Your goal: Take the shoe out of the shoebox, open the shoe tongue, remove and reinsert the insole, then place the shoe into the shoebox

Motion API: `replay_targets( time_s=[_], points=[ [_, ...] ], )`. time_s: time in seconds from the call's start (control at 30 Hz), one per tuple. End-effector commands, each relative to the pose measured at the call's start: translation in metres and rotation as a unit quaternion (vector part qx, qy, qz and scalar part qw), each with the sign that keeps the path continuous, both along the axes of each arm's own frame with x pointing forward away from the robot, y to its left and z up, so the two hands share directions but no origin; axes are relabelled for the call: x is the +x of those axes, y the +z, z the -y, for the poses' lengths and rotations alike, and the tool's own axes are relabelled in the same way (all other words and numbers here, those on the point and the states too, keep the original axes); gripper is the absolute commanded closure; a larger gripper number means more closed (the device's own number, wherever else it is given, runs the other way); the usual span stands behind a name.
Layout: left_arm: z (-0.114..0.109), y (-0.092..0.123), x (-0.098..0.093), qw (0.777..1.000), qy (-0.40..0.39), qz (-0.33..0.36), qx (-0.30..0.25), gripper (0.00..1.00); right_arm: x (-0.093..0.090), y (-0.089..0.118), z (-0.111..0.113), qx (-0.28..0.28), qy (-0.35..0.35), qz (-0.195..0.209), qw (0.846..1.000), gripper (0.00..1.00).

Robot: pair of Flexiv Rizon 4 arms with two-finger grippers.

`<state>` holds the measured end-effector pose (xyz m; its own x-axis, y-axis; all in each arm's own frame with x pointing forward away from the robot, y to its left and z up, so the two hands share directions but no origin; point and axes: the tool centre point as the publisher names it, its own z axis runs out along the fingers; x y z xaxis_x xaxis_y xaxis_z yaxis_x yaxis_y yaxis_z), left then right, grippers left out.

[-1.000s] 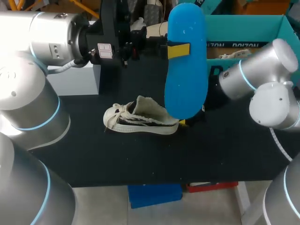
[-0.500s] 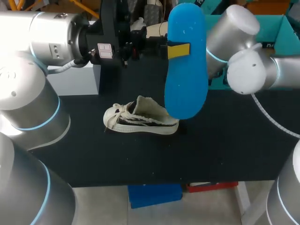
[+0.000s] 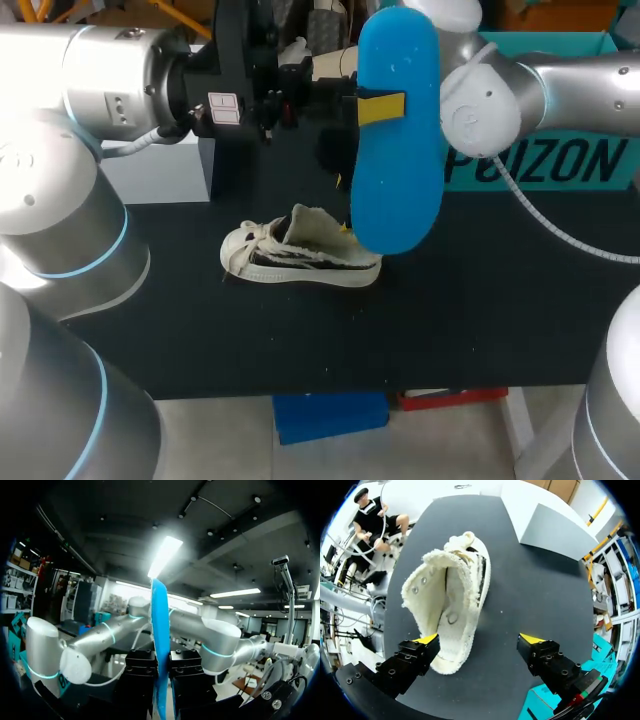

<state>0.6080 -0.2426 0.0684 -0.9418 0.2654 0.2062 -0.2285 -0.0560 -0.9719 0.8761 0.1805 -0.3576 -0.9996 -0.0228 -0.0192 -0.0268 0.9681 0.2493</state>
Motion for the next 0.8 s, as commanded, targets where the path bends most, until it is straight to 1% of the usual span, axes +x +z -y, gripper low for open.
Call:
replay_targets(
  time_s=[0.03, 0.27, 0.5, 0.7, 0.73, 0.77, 0.8],
  points=[
    [0.002, -0.001, -0.001, 1.000, 0.002, 0.000, 0.001, 1.00, -0.003, -0.006, -0.015, -0.150, -0.001, 0.006, 0.989, 0.00],
    [0.002, -0.001, -0.001, 1.000, 0.002, 0.000, 0.001, 1.00, -0.004, -0.021, -0.025, -0.177, 0.000, -0.003, 0.984, 0.00],
    [0.002, -0.001, -0.001, 1.000, 0.002, 0.000, 0.001, 1.00, 0.001, -0.032, -0.037, -0.183, -0.008, -0.007, 0.983, 0.00],
    [0.002, -0.001, -0.001, 1.000, 0.002, 0.000, 0.001, 1.00, 0.004, -0.043, -0.038, -0.175, -0.023, -0.013, 0.984, 0.00],
    [0.002, -0.001, -0.001, 1.000, 0.002, 0.000, 0.001, 1.00, 0.003, -0.046, -0.038, -0.171, -0.027, -0.015, 0.985, 0.06],
    [0.002, -0.001, -0.001, 1.000, 0.002, 0.000, 0.001, 1.00, 0.003, -0.048, -0.037, -0.168, -0.030, -0.017, 0.985, 0.54],
    [0.002, -0.001, -0.001, 1.000, 0.002, 0.000, 0.001, 1.00, 0.002, -0.050, -0.036, -0.167, -0.033, -0.017, 0.985, 0.67]
  ],
)
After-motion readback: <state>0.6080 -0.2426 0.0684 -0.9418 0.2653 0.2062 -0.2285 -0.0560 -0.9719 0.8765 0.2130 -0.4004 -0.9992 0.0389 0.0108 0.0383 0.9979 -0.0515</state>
